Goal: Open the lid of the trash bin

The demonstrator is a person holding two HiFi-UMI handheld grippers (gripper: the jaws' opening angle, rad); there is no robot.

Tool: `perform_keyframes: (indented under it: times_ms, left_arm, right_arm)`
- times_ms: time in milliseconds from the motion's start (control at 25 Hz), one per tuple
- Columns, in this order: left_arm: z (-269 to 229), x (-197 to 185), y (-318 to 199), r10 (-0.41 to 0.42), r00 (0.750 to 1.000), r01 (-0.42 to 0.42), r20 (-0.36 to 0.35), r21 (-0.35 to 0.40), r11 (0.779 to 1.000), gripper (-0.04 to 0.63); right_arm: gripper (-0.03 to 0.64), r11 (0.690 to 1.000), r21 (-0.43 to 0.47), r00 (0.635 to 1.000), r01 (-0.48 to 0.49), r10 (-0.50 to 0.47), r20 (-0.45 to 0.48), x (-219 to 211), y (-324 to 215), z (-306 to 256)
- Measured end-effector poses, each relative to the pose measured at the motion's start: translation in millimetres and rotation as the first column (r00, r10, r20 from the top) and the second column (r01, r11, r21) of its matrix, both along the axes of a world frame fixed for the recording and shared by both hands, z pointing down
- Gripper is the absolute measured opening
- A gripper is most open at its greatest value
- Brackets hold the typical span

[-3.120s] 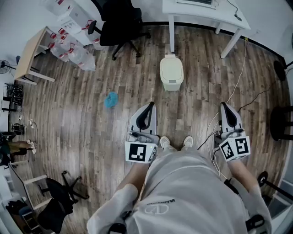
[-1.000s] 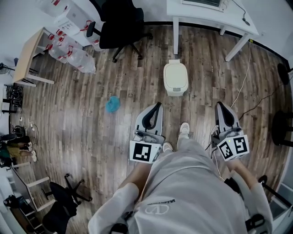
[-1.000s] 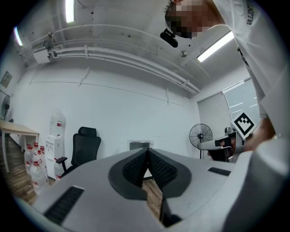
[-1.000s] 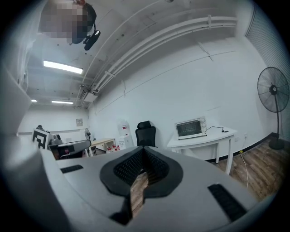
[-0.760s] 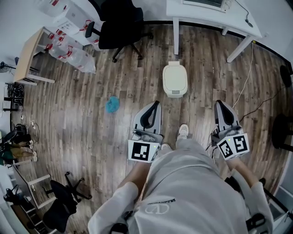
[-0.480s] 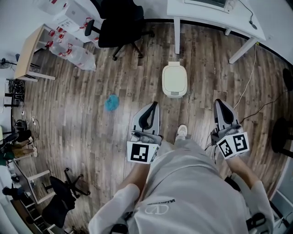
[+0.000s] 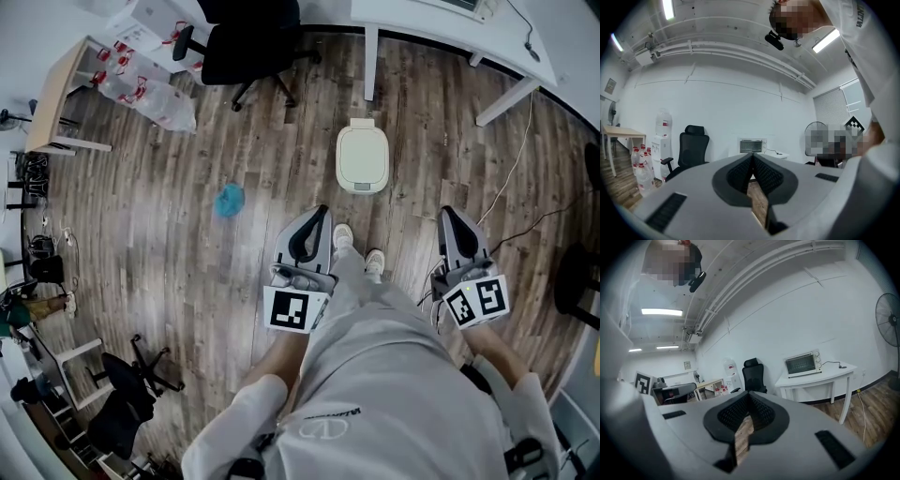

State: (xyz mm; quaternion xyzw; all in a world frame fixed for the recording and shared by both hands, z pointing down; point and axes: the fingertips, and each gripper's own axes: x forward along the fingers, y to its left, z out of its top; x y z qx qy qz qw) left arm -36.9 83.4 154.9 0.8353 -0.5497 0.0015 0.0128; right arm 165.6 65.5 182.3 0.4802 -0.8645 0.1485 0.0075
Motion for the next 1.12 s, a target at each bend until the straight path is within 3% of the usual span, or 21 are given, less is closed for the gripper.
perform_keyframes:
  times_ms: [640, 880, 1120]
  left_arm:
    - [31, -34, -79, 0.124, 0.99, -0.128, -0.062, -0.054, 0.99, -0.002]
    - [85, -22, -109, 0.178, 0.983, -0.182, -0.039, -0.132, 0.974, -0.002]
    - [177, 6, -135, 0.185, 0.982, -0.189, -0.04, -0.274, 0.943, -0.002]
  right_arm:
    - [0.017, 0.998, 0.01, 0.996, -0.058, 0.059, -0.07, -56, -71, 1]
    - [0.017, 0.999, 0.003, 0.993, -0.053, 0.053, -0.107, -68, -107, 32]
    - [0.017, 0.996, -0.09, 0.991, -0.016, 0.003, -0.136, -84, -140, 115]
